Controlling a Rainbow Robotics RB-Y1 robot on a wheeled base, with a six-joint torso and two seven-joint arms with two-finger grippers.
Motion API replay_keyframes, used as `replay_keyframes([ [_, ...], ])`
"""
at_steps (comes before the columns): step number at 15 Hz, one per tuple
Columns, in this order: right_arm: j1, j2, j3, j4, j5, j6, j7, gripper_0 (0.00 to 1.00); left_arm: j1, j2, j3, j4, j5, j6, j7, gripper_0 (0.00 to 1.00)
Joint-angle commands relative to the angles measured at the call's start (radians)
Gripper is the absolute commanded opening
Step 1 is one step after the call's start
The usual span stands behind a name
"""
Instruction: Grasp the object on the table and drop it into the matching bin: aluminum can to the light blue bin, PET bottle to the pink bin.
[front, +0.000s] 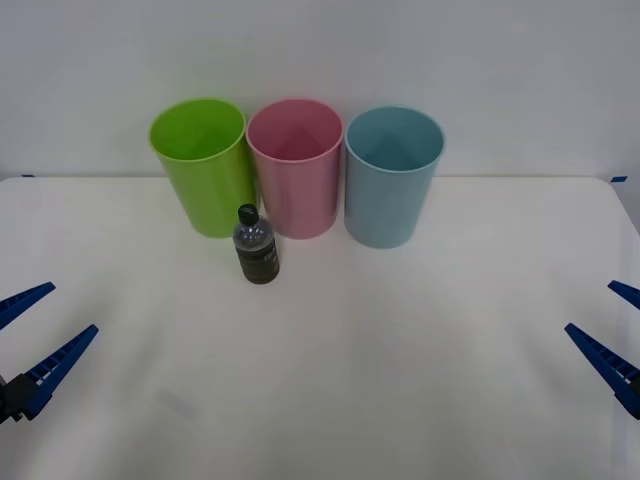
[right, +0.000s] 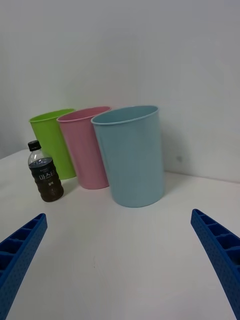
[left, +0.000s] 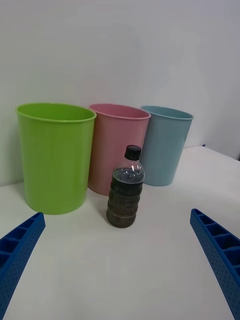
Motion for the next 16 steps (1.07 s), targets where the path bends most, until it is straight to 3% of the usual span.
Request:
replay_keyframes([
  [1, 0.000, 0.000, 0.000, 0.000, 0.000, 0.000, 0.000, 1.00, 0.000, 0.000, 0.000, 0.000, 0.000, 0.000, 0.000, 1.00],
  [3, 0.000, 0.000, 0.000, 0.000, 0.000, 0.000, 0.000, 1.00, -0.007, -0.030, -0.016, 0.004, -0.010, 0.001, -0.006, 1.00],
  [11, 0.000, 0.000, 0.000, 0.000, 0.000, 0.000, 0.000, 1.00, -0.009, -0.023, -0.068, 0.001, -0.065, 0.047, -0.051, 1.00],
  [16, 0.000, 0.000, 0.000, 0.000, 0.000, 0.000, 0.000, 1.00, -0.004, -0.023, -0.169, 0.003, -0.074, 0.183, -0.084, 1.00],
])
